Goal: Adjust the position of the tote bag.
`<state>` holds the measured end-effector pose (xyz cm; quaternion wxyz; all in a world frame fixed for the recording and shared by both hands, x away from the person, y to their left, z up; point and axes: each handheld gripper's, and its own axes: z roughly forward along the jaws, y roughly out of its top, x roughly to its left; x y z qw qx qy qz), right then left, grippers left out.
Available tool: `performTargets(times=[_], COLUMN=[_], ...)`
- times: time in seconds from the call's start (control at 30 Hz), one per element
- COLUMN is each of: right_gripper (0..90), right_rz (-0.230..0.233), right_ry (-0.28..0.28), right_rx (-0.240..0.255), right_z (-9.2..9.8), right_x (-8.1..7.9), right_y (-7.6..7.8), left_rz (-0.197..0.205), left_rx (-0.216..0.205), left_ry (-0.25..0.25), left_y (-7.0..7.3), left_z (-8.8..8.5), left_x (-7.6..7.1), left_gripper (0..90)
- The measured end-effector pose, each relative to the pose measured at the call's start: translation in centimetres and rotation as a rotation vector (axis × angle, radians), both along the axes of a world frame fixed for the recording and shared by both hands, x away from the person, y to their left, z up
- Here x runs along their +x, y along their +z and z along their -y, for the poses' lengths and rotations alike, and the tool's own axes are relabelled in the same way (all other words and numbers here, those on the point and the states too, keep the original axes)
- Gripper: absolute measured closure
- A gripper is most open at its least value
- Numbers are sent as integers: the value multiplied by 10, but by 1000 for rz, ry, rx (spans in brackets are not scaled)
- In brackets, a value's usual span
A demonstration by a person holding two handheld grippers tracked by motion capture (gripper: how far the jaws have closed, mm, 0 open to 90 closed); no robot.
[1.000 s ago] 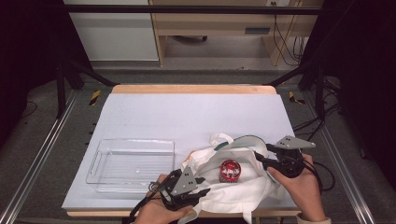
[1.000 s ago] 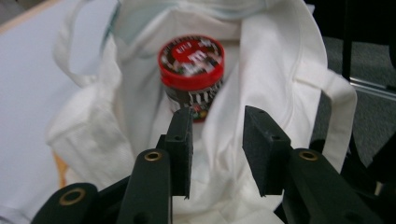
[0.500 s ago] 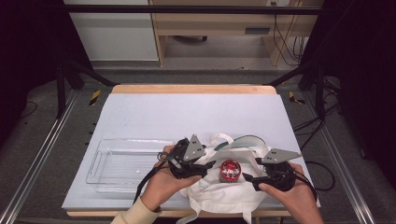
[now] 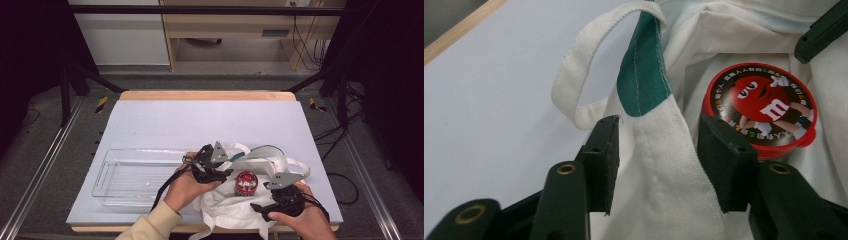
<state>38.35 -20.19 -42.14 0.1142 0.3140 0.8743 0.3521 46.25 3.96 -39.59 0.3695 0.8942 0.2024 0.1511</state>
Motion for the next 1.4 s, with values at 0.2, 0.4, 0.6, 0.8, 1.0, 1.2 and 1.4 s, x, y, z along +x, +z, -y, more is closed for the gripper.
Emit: performTargets(times=[0.2, 0.4, 0.6, 0.8, 1.0, 1.2, 1.4], right_gripper=[259, 330, 551, 725, 822, 849, 855], right_rz=[2, 16, 8, 35, 57, 69, 65], right_ry=[25, 52, 99, 113, 99, 106, 120], right_rx=[-9, -42, -60, -73, -42, -26, -13], right_z=[7, 6, 4, 2, 7, 12, 15], right_x=[-4, -9, -12, -21, -20, -25, -34], right_y=[-9, -16, -17, -16, -12, -7, -12], left_rz=[-25, -35, -62, -59, -67, -69, -89], left_rx=[11, 31, 67, 63, 53, 58, 77], left_ry=[3, 17, 19, 38, 79, 108, 115], left_y=[-2, -1, 0, 0, 1, 1, -4], left_z=[1, 1, 2, 1, -3, -3, -3], left_x=[3, 8, 17, 20, 33, 42, 47], left_gripper=[652, 752, 813, 855, 874, 879, 880])
